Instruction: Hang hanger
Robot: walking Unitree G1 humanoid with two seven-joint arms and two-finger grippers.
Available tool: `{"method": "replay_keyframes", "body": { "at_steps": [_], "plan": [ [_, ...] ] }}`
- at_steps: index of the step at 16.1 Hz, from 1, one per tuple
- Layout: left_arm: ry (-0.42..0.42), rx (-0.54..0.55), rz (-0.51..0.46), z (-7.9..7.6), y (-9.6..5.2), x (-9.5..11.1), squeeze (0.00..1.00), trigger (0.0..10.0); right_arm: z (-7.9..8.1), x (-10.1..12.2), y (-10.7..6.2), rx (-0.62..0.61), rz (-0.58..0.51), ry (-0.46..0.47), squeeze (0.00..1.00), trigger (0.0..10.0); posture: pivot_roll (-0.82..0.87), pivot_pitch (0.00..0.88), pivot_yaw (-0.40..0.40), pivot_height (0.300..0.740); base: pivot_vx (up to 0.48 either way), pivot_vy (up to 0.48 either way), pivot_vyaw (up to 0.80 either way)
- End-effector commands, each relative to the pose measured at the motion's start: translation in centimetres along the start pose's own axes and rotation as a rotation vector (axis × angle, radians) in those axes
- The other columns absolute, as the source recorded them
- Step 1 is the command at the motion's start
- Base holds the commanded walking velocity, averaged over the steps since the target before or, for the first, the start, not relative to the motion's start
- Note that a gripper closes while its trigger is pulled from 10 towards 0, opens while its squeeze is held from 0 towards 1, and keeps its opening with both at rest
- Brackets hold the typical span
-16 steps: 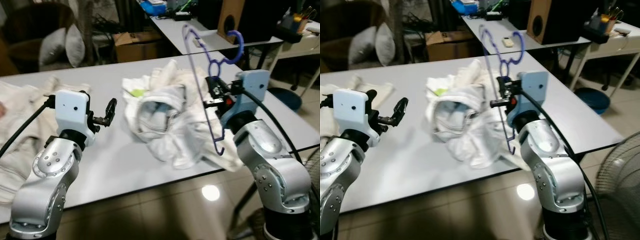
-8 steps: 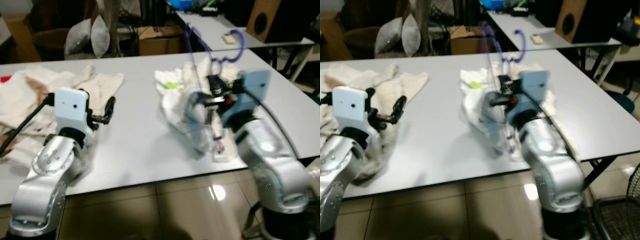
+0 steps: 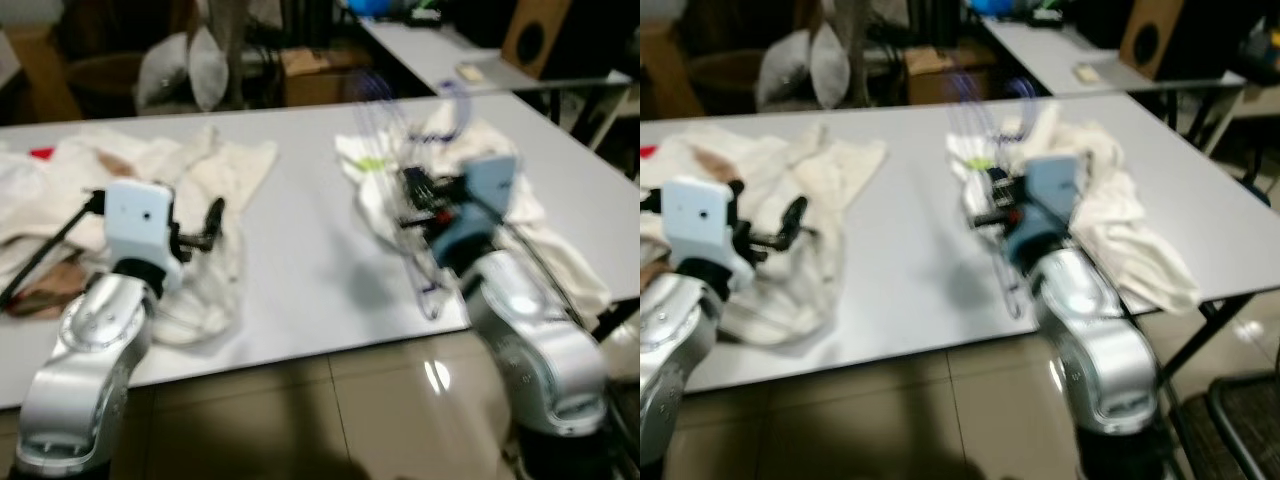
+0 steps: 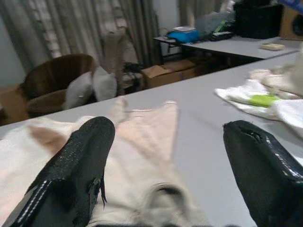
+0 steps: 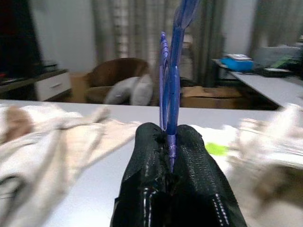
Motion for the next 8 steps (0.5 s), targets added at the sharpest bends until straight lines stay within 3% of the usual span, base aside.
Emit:
{"method": "replay_keyframes", "body": {
  "at_steps": [1, 8],
  "plan": [
    [0.009, -0.013, 0.001, -0.3, -0.1, 0.0, 0.00, 10.0, -1.0, 0.3, -0.2, -0.032, -0.011, -0.009, 0.00, 10.0, -0.03, 0.000, 0.038, 0.740, 0.000, 0.337, 0.00],
    [0.015, -0.005, 0.006, -0.1, -0.3, -0.2, 0.00, 10.0, -1.3, -0.8, -0.2, -0.028, 0.025, -0.038, 0.00, 10.0, -0.02, 0.000, 0.024, 0.740, 0.000, 0.336, 0.00]
  ]
}}
Point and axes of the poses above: a point about 5 cm out from each wrist's last joint towards the gripper, its own y axis pointing out of the wrist towards the gripper, its own x axis along the axis of the wrist's last joint, z = x × y, the point moved 4 cm from there along y, pointing out of the wrist towards the gripper, and after that the axes turned 9 degrees about y, right-handed, at the moved point
